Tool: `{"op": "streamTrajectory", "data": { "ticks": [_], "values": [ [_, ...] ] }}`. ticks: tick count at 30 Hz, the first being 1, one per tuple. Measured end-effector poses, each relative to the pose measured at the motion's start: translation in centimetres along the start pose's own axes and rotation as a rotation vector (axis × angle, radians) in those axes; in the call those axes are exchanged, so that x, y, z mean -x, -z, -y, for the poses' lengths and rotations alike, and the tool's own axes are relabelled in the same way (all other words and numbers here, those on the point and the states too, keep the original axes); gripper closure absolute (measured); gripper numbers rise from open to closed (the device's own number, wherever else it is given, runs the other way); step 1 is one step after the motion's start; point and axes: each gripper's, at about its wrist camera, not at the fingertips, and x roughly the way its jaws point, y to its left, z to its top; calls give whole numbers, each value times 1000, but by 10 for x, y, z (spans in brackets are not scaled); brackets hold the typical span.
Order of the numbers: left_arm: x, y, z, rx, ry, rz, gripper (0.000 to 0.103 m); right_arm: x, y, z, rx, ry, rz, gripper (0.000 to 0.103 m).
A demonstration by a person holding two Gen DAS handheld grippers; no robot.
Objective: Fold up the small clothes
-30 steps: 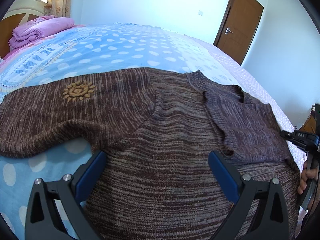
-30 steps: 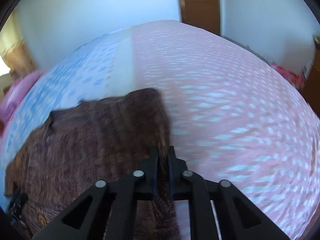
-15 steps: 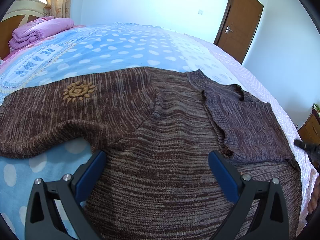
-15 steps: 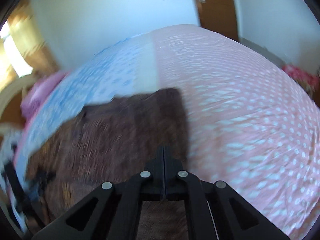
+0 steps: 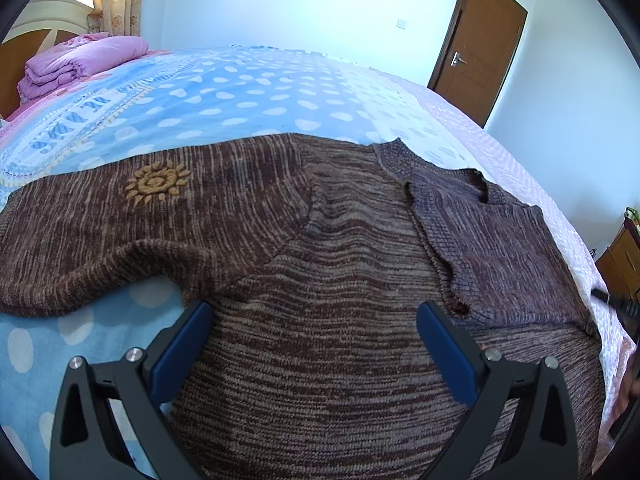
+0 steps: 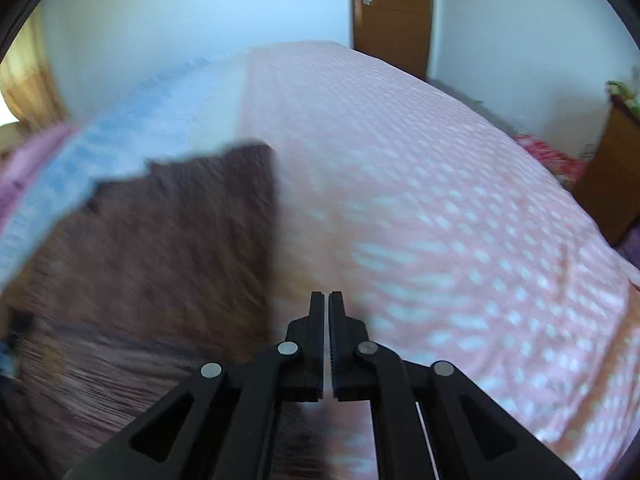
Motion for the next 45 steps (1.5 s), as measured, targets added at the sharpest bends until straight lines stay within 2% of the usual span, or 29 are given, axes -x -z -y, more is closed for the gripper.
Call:
{"op": "streamTrajectory", "data": {
  "ticks": [1,3,4,8,10,11,12,14,16,19,23,25,28,33,35,38,40,43,45],
  "values": [
    [0,0,0,-1,-1,-1,0,-1,-10,-9,32,2,17,90],
    [0,1,1,-1,-1,0,0,-13,-32,-26,85,-19,38,25],
    [0,0,0,-1,0,0,0,-21,-42,-32,96,-29,47,21],
    [0,0,1,-3,-2,-1,0,-68,-63,-41,135,-12,-13,22],
    [0,1,1,-4,-2,-2,0,-95,-66,-45,158,-16,-73,48],
    [0,1,1,-3,-1,-2,0,-103,-62,-46,168,-13,-99,87],
    [0,1,1,-3,0,-2,0,-103,-65,-45,158,-21,-75,87],
    [0,0,1,-3,1,-1,0,-95,-67,-34,96,-4,-31,96],
    [0,0,0,-3,0,-1,0,-94,-69,-20,33,3,-3,97],
    [-1,0,0,-2,1,-1,0,-110,-68,0,-25,59,-24,98],
    [-1,0,-1,-4,-1,-1,0,-105,-70,22,-113,-19,-30,98],
    [-1,0,0,-4,-1,-1,0,-87,-69,30,-105,-4,-19,98],
    [-1,0,0,-4,-2,-1,0,-39,-55,30,-88,-72,24,97],
    [-3,-1,0,-10,-9,-5,0,1,-6,-11,34,-143,-29,97],
    [-4,-1,0,-15,-16,-11,0,3,17,-27,77,-148,-50,97],
    [-4,-1,5,-28,-31,-22,0,-9,45,-25,77,-100,-81,97],
    [-3,-1,6,-43,-35,-36,0,-7,56,-23,71,-110,4,97],
    [8,2,2,-68,-30,-61,0,-4,62,-23,87,-98,31,97],
    [28,4,-11,-45,-92,-38,0,-5,63,-23,89,-106,36,95]
  ]
}}
